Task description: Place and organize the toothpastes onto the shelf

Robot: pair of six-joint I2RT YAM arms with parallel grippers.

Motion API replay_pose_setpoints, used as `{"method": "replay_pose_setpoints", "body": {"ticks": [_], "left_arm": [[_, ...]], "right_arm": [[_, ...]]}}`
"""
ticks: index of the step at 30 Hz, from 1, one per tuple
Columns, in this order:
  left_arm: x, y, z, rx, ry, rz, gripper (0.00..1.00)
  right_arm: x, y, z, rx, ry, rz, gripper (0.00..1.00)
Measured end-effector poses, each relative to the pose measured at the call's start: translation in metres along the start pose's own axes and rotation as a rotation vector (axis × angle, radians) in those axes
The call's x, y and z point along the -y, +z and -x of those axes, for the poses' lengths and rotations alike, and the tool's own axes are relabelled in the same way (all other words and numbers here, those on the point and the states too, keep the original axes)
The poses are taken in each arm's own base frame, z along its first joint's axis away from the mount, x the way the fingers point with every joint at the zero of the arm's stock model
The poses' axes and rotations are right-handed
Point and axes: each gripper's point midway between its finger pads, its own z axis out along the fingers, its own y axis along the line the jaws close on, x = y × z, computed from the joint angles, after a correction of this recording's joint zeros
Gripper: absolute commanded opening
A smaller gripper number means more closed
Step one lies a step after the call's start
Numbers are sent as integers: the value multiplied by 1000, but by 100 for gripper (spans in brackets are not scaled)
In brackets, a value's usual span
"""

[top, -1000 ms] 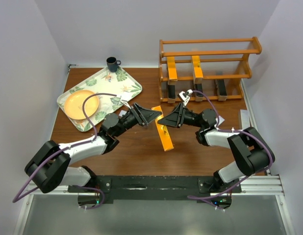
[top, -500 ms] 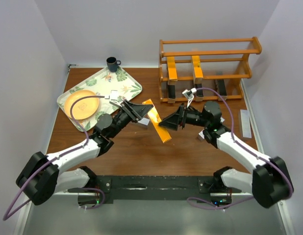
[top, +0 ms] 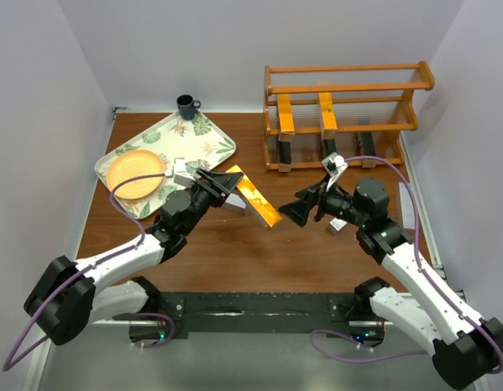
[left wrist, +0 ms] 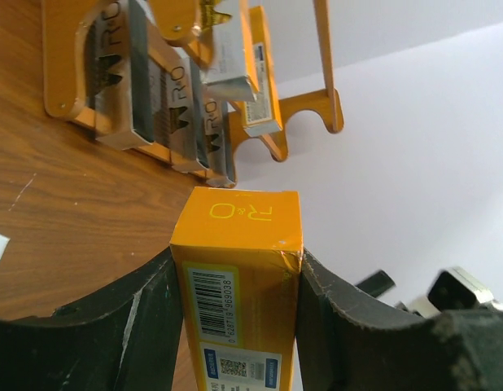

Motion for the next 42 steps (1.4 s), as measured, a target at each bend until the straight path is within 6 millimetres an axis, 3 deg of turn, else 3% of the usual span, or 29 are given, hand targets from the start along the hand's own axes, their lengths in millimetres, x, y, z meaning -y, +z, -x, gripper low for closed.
{"method": "replay_pose_setpoints", "body": {"ticks": [6, 10, 25, 33, 42], "left_arm": [[-15, 2, 4, 36, -55, 70, 25], [-21, 8, 3, 36, -70, 101, 25], [-19, 11, 10, 76, -142, 113, 26], [-19, 12, 10, 80, -161, 113, 26], [-19, 12, 10, 79, -166, 115, 26]], "right_arm": [[-7, -14, 12, 75, -120, -11, 98], [-9, -14, 9, 84, -154, -1, 98], [-22, 26, -28, 5, -235, -1, 95], [-15, 44, -39, 18, -293, -82, 81], [-10, 61, -43, 32, -329, -127, 58]]}}
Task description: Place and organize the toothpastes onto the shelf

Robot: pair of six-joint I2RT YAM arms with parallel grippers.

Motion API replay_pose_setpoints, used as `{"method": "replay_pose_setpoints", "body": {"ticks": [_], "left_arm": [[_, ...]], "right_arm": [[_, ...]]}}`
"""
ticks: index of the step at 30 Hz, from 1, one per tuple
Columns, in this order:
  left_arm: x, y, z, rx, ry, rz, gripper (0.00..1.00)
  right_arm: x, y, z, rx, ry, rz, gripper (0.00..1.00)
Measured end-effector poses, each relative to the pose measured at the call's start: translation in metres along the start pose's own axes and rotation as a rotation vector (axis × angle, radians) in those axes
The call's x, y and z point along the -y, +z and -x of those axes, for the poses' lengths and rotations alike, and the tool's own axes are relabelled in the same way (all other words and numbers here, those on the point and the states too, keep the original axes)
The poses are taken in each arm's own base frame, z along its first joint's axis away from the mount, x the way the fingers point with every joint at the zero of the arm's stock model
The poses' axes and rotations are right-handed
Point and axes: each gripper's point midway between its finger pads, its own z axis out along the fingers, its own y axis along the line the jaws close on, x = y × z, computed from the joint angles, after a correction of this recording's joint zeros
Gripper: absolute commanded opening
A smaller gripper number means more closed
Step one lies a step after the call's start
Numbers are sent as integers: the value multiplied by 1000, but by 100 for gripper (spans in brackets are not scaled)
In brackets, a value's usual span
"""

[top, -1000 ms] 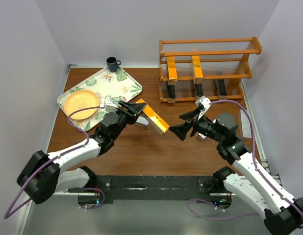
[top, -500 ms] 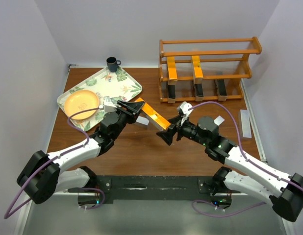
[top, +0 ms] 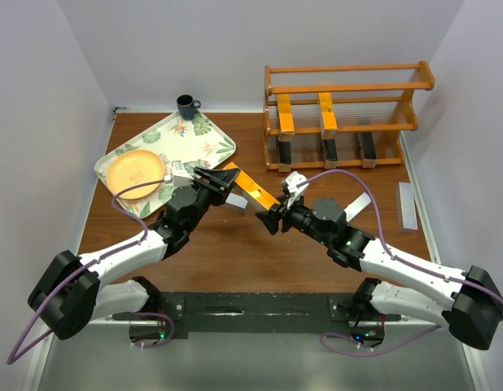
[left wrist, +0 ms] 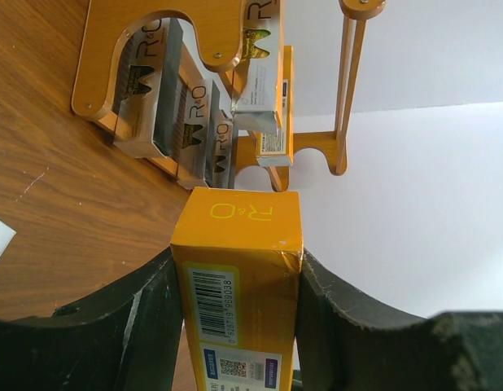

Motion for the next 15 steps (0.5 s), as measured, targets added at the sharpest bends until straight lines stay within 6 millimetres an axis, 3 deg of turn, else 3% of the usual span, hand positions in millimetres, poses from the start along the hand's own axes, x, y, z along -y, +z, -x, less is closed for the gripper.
{"method": "replay_pose_setpoints", "body": {"ticks": [5, 9, 15], "left_arm": [[0, 0, 0, 0, -9, 0, 26], [2, 0, 0, 2, -22, -3, 31], [2, 0, 1, 2, -21, -4, 63]], "right_arm": [[5, 3, 1, 17, -3, -38, 48], [8, 4, 4, 31, -12, -54, 34], [9, 3, 4, 33, -13, -60, 23]]}}
